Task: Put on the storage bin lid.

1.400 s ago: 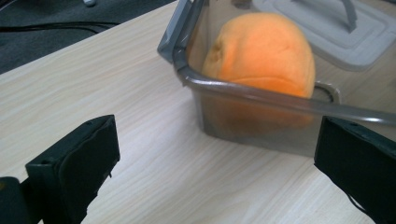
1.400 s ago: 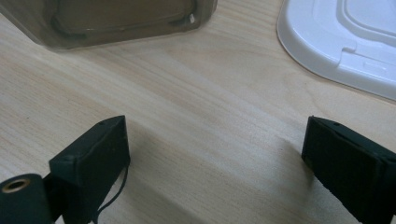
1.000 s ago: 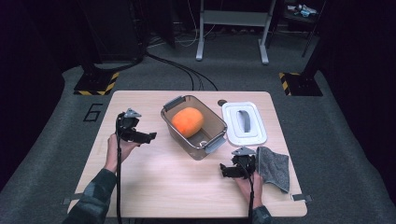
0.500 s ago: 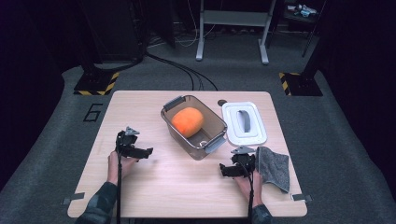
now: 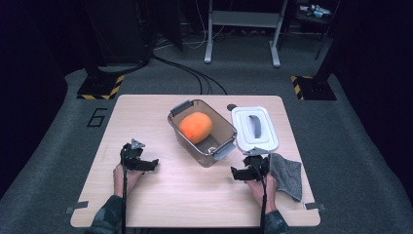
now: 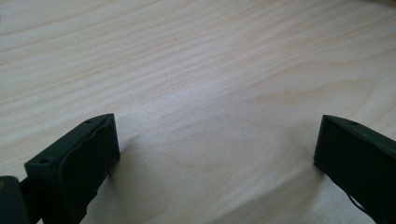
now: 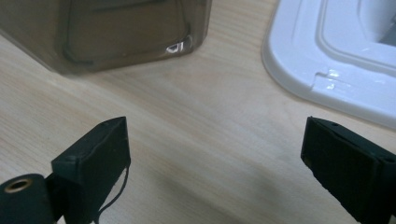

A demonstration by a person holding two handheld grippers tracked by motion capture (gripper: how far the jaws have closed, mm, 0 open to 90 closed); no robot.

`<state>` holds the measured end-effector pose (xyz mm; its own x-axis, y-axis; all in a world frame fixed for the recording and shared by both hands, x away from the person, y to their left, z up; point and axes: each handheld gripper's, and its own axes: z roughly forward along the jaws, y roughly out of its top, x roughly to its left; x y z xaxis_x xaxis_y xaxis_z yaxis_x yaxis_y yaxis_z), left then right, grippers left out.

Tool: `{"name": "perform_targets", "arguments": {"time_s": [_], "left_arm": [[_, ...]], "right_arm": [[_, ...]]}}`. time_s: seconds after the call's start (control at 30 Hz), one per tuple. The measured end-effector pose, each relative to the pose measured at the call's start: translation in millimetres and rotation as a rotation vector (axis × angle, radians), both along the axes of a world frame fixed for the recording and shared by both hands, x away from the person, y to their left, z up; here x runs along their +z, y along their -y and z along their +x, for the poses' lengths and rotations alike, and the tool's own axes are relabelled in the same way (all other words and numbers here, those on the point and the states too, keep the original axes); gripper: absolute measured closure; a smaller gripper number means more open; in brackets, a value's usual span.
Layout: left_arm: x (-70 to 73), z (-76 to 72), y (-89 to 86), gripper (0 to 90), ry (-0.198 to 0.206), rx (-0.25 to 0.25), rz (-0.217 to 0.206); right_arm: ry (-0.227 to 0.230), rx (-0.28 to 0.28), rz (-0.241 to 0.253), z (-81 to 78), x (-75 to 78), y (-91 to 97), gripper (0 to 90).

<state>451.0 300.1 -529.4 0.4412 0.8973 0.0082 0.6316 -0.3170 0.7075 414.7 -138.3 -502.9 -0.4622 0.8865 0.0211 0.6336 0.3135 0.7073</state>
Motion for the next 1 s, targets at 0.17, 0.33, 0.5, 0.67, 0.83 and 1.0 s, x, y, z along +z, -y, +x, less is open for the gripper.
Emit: {"name": "perform_targets", "arguments": {"time_s": [0.17, 0.33, 0.5, 0.67, 0.83, 1.0], "left_arm": [[-1.2, -2.3, -0.4, 0.0, 0.010, -0.009, -0.007], [-1.3, -2.9, 0.4, 0.0, 0.008, -0.020, -0.007], [-1.1, -2.3, 0.8, 0.0, 0.010, -0.027, -0.006], [-1.0, -2.2, 1.1, 0.0, 0.010, -0.026, -0.003], [-0.4, -1.8, 2.5, 0.0, 0.011, -0.042, 0.005], [-0.4, -1.5, 3.3, 0.0, 0.016, -0.041, 0.006]], "right_arm": [[0.009, -0.005, 0.003, 3.7, 10.9, 6.2, 7.9], [0.024, -0.010, -0.008, 11.0, 22.5, 14.3, 7.7], [0.038, -0.025, -0.015, 20.1, 34.9, 21.4, 6.9], [0.041, -0.057, 0.000, 32.8, 44.8, 29.4, 6.0], [0.048, -0.076, 0.004, 46.6, 52.9, 38.5, 5.5], [0.035, -0.090, 0.006, 61.0, 56.9, 44.7, 4.3]]}}
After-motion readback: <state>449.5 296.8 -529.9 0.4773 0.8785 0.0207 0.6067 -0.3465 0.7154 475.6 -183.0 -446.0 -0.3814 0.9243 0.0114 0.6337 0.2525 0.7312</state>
